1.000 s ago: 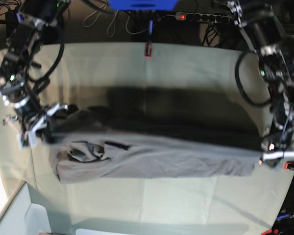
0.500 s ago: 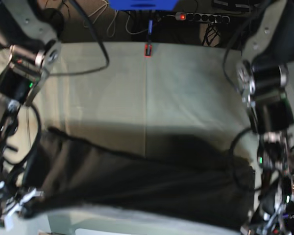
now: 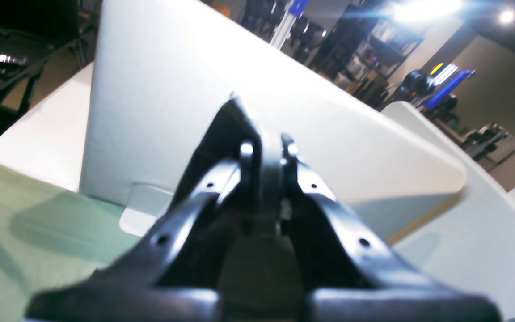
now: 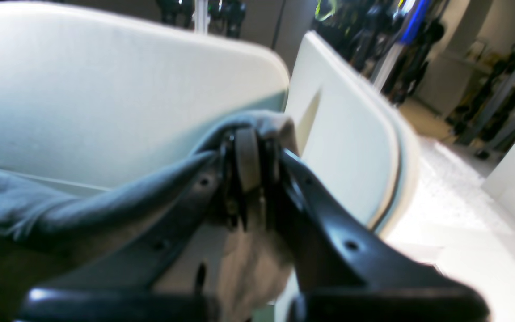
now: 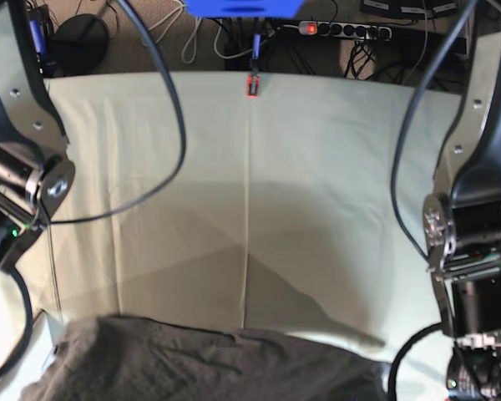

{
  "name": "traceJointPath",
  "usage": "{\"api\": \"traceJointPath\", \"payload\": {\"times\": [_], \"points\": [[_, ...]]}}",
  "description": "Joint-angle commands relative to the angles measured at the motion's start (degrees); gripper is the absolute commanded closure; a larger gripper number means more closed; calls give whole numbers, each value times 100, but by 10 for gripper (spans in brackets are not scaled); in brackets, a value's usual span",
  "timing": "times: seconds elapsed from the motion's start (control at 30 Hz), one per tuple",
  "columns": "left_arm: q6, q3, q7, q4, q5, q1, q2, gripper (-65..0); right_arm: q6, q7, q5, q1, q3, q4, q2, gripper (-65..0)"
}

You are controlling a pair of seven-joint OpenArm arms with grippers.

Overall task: Layout the t-shirt on the table in an organized manner, then fold the t-shirt properly
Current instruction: 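Lift the grey t-shirt high with both grippers and shake it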

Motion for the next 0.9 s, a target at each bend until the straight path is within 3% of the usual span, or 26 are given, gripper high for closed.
{"api": "traceJointPath", "payload": {"times": [0.0, 0.2, 0.4, 0.57, 0.7, 0.87], "points": [[-36, -12, -88, 91, -41, -158, -10, -1, -36, 133, 82, 76, 25, 143, 52, 0], [-36, -232, -70, 478, -59, 880, -54, -1, -27, 177, 108, -1356, 34, 1066, -27, 0], [-36, -865, -17, 1515, -59, 2348, -54, -1, 70, 274, 117, -3106, 43, 2164, -423, 0], [-36, -1076, -17, 2060, -59, 3579, -1, -1, 158, 942, 117, -4556, 52, 2639, -774, 0], [-36, -1085, -26, 2500, -129, 4721, 7, -1, 158, 1619, 117, -5567, 60, 2639, -862, 0], [-36, -1340, -26, 3054, -806, 5996, -151, -1, 175, 2366, 117, -6605, 315, 2648, -968, 0]]}}
